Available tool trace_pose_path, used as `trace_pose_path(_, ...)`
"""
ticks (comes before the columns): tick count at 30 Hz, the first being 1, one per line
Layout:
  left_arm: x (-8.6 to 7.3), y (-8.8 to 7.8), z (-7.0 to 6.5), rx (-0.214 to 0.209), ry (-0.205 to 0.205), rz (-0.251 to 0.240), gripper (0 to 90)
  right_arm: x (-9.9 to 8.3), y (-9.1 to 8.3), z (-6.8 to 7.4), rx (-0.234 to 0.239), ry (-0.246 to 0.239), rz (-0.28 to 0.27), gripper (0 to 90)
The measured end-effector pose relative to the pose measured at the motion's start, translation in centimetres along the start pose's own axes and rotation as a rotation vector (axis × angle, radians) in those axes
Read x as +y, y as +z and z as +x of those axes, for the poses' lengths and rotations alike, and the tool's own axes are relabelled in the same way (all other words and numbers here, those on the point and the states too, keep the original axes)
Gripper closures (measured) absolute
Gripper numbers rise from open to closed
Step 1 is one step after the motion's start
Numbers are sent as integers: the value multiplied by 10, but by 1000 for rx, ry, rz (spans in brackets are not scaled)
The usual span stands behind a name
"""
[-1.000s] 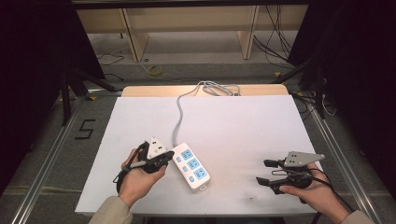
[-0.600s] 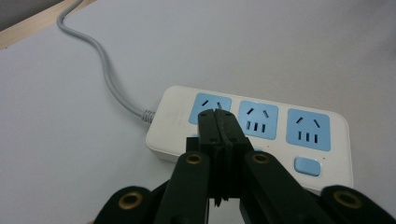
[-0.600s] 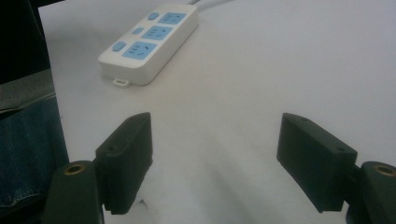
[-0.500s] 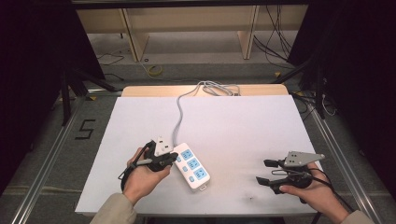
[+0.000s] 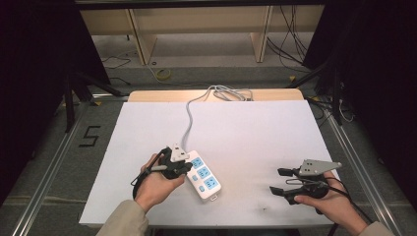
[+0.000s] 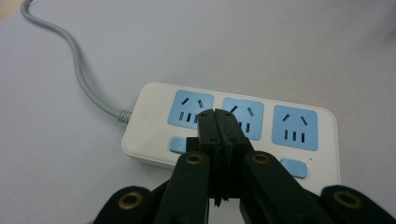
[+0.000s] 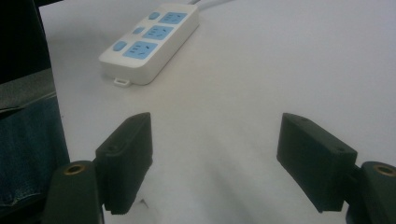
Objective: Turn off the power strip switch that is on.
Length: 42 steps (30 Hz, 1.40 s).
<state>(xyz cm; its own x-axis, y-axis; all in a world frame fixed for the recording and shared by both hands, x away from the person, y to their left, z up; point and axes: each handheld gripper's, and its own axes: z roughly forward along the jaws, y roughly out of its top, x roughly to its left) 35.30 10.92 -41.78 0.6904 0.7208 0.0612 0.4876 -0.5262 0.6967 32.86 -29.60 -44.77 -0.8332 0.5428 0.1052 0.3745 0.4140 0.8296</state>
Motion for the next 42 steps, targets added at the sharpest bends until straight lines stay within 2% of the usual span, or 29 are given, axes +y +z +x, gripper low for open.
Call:
trace_pose_path(11, 3, 6, -3, -15, 10, 40, 896, 0, 0, 0, 1, 1, 1, 272)
trace_pose_path(42, 9, 20, -4, -52, -16, 143, 896, 0, 0, 0, 3, -3, 3, 272)
